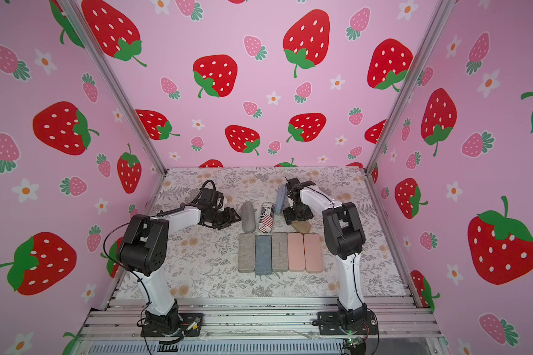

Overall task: Close the glasses case
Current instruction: Adjust the glasses case at the center of the board.

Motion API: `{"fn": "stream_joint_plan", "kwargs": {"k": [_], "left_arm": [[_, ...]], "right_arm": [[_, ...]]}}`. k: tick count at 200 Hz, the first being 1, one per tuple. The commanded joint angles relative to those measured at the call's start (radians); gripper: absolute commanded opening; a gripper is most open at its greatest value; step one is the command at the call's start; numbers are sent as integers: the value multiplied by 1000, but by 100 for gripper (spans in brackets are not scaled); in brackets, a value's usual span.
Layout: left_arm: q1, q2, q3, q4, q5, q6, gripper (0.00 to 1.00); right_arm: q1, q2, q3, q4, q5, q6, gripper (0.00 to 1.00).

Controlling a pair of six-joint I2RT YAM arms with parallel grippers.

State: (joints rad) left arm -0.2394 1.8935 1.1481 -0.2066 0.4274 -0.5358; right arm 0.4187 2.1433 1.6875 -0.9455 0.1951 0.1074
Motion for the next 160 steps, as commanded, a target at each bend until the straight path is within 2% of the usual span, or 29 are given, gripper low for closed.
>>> {"fn": "stream_joint_plan", "kwargs": {"k": [1,18,53,108,160], "left_arm": [[2,14,43,-7,11,-3,62],[2,23,48,-8,11,-1,62],[1,39,61,-10,11,0,62],[3,56,76,-12,13,0,62],[4,41,57,-7,16,0,62]], "right_arm": [[-6,31,43,-16,-33,-5,75],[-8,49,67,-17,-37,-5,71],[-15,88,141,-22,-53,14,57],[-26,163,290,-97,-113,106,53],[-18,156,284,-66,-195,180,53]]}}
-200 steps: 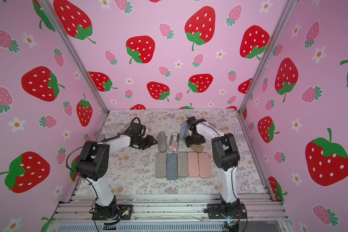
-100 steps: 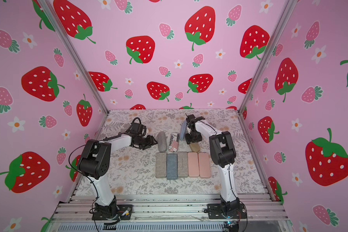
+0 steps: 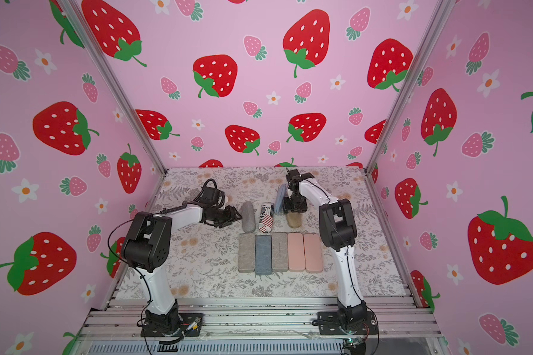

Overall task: Close the glasses case
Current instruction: Adjust the glasses case at the center of the board.

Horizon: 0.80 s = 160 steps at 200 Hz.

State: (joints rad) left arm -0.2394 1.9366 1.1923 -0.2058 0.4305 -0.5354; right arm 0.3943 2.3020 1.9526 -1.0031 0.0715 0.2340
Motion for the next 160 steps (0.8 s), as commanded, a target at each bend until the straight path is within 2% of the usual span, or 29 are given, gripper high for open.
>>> {"fn": "stream_joint_plan", "kwargs": {"k": [1,26,69,118,121,136,160], "left_arm": [[3,-2,12,-7,13,0,62],[4,-10,2,-2,14,0,62],[4,-11,1,0,20,4,62],[2,-21,-6,-9,23,18,62],[3,-21,-6,-10,23,18,62],[4,-21,-3,-13,24,20,62],[2,-17,4,-15,23,20,62]], "right_arm": [[6,-3,19,-9,-72,54,53],[15,9,53,-43,-76,80,49],[41,-25,-8,-29,-63,130,49],[51,-16,-8,-25,-34,163,51],[51,-17,-8,-25,-31,164,55],[50,-15,-3,-34,-17,163,62],[49,-18,2,-42,-10,162,69]]}}
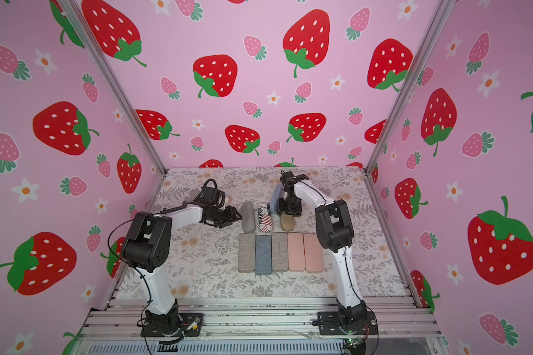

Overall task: Close the glasses case
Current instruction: Adjust the glasses case at the center of the board, then move the glasses case to the center of the board.

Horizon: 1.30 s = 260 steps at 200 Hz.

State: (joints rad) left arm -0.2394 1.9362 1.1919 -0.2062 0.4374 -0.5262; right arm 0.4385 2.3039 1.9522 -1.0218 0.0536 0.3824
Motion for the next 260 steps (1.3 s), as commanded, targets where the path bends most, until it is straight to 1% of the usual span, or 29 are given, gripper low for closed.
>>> {"fn": "stream_joint_plan", "kwargs": {"k": [1,24,63,92,122,147,168,183,207,235,260], "left_arm": [[2,-17,5,-15,17,11,62],[2,-19,10,-21,18,12,62],[2,-32,29,-44,14,24,62],[4,-53,41,-58,11,28,62],[3,-75,40,-65,5,31,62],[2,-84,34,-71,4,31,62],[3,-94,25,-72,1,32,62],[3,-97,25,-82,-2,39,62],[4,-99,28,-91,0,41,62],[4,-109,28,-97,-2,39,62],[6,-123,27,-109,-5,41,62]], "right_arm": [[6,-20,3,-23,8,13,70],[6,-32,3,-25,9,18,74],[6,-82,-1,-24,39,34,76],[3,-132,6,-12,101,46,77],[-18,-150,38,6,158,25,77],[-43,-120,77,18,213,-8,77],[-69,-95,86,61,227,-39,77],[-90,-74,99,92,222,-51,77],[-117,-16,173,99,191,-74,77],[-130,50,253,100,150,-107,76],[-140,91,283,115,127,-112,75]]}}
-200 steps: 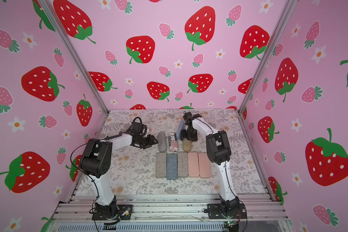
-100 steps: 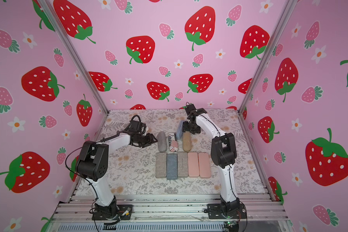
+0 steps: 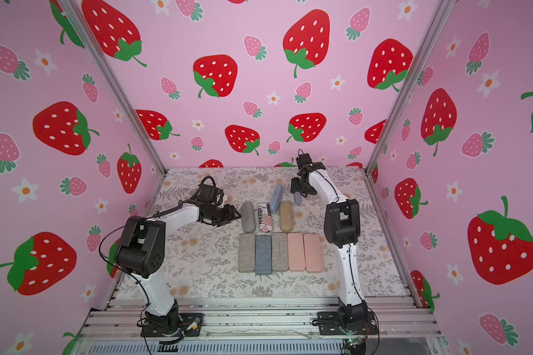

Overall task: Close the glasses case
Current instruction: Move the glasses case to the center of the board.

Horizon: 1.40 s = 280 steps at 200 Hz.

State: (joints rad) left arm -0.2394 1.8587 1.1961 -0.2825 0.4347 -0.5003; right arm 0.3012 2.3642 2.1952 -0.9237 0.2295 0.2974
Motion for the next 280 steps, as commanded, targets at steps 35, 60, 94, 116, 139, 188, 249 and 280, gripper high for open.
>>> {"fn": "stream_joint_plan", "kwargs": {"k": [35,60,94,116,139,188,249,280], "left_arm": [[5,-61,21,-54,-15,26,62],[7,-70,11,-60,-19,28,62],[8,-82,-1,-61,-20,28,62],[8,-93,-9,-60,-21,25,62],[7,-106,-25,-54,-20,19,62],[8,-149,-59,-30,-17,-3,62],[-7,-195,-82,-13,1,-28,62],[-18,-217,-92,-1,11,-47,62]], "right_arm": [[-11,77,56,35,-97,-23,67],[-13,97,55,49,-117,-13,60],[-13,83,20,71,-121,7,44],[-16,25,-60,119,-116,26,33],[-28,-62,-180,186,-141,48,29],[-52,-277,-474,272,-268,26,27],[-64,-403,-700,300,-489,-12,27],[-83,-417,-789,346,-558,-1,28]]}}
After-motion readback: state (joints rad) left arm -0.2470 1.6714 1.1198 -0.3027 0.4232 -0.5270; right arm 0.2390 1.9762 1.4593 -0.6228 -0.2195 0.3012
